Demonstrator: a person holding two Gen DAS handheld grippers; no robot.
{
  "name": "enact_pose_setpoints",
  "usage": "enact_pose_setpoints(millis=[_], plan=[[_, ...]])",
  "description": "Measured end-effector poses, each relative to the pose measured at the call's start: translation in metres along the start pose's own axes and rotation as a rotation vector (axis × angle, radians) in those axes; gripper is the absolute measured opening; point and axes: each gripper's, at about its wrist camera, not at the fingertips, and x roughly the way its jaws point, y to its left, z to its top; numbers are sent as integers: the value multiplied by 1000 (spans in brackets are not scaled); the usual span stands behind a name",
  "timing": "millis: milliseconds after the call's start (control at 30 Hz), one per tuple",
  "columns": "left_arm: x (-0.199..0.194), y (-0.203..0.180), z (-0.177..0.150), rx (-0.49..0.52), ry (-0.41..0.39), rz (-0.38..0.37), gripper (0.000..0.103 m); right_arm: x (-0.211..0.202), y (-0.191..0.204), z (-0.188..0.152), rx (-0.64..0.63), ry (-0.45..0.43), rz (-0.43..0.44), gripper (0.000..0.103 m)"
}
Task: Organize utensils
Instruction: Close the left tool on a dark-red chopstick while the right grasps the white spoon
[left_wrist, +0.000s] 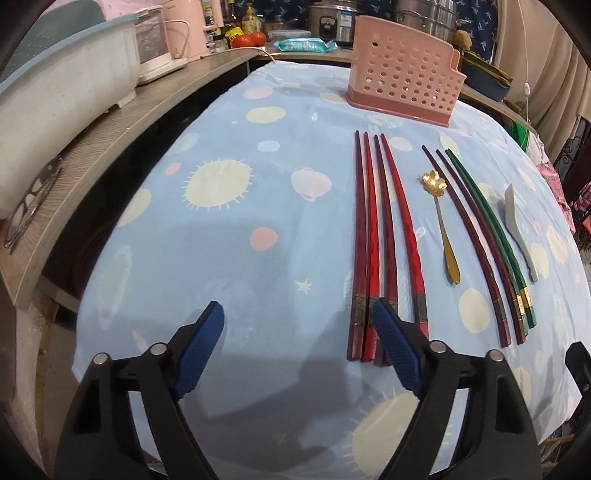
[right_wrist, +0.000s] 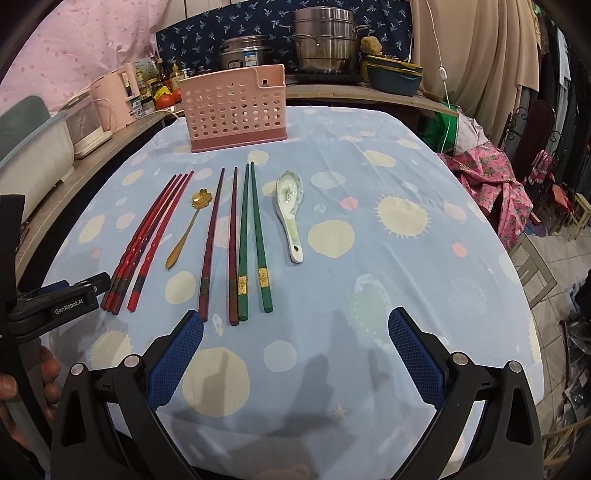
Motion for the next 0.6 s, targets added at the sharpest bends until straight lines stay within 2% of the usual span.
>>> enact_pose_setpoints(millis=[167, 267, 333, 533, 567, 600], plan=[[7, 4, 3, -15, 2, -19, 73, 13, 2, 8, 2, 14, 9, 96], [8, 7, 3, -20, 5, -42, 68, 20, 4, 13, 2, 21, 14, 96], [7, 4, 3, -5, 2, -51, 60, 24, 5, 16, 3, 22, 17, 96], [11, -9, 1, 50, -2, -25, 55, 35, 3, 24, 14, 24, 19, 94], [11, -8, 2, 44, -2, -26, 53, 36, 3, 26, 17, 24, 20, 94], [10, -6, 3, 39, -3, -24, 45, 38, 2, 27, 19, 24, 21, 92]])
